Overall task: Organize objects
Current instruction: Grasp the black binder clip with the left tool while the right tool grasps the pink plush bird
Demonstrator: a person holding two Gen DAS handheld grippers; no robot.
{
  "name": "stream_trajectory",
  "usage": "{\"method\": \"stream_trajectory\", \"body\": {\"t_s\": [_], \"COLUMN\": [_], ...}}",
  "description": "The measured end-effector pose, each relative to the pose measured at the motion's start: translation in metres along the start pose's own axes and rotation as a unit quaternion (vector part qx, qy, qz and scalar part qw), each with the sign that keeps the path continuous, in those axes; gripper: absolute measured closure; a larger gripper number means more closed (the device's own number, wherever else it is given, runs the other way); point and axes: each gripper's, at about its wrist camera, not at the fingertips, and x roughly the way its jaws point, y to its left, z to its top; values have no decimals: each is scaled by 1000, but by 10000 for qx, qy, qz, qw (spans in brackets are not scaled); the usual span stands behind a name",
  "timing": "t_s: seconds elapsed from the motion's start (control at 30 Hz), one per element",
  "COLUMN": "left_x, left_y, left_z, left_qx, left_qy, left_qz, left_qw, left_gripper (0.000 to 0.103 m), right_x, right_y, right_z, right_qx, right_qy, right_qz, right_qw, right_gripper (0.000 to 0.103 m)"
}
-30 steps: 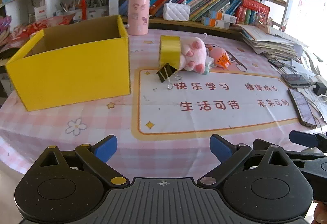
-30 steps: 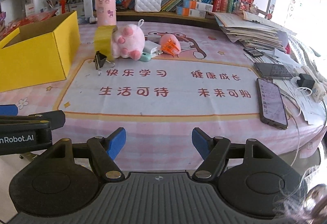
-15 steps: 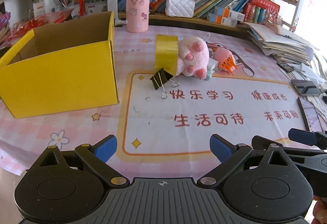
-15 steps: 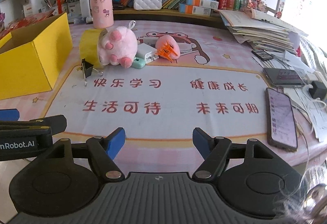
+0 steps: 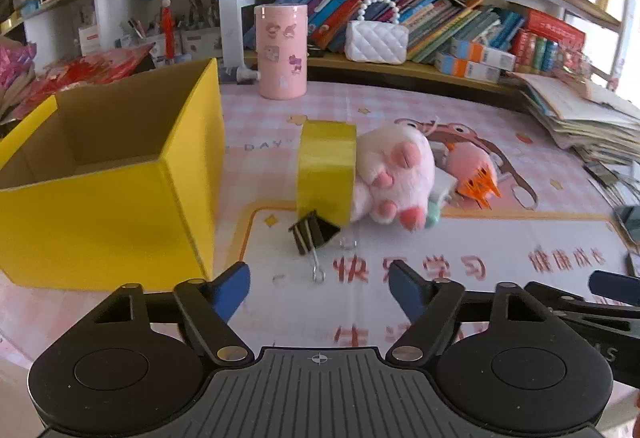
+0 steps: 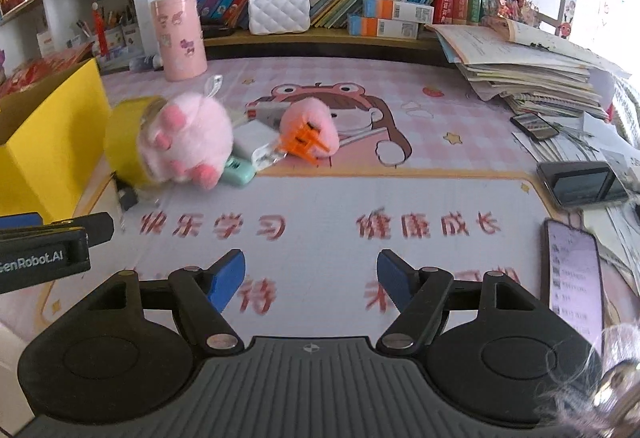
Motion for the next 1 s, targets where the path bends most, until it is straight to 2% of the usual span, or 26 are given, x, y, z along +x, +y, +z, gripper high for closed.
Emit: {"method": "stream_trajectory", "body": {"t_s": [0.13,0.33,0.5,0.6,0.67,0.83,1.0], "left_x": [23,51,68,72,73,67,46], "left_y": [-7,-6,-5,-6,-7,-2,4], "left_z": [7,13,16,16,16,18,13], "left_qx": [-137,-471,-668,-716,-713,-785,-885], "left_qy": [44,125,280,308,316,322,357], "left_qz": [221,439,503,458,394,294,104], "left_qw": [9997,9979,9961,9959,9962,9960,9954], "left_gripper": [38,42,50,57,77,82,82], "right_x": [13,31,47,56,62,77,98], "right_y": [-6,-13,-17,-18,-19,-20,-20], "right_z": [13,26,39,46,51,65,80], "right_qx": [-30,-161,-227,-235,-229,-130,16], "right_qy": [-57,-85,-92,-110,-128,-176,-166], "right_qz": [61,181,263,333,373,431,464], "right_qw": [10000,9997,9994,9991,9990,9988,9988], "right_gripper": [32,32,32,31,30,29,29]}}
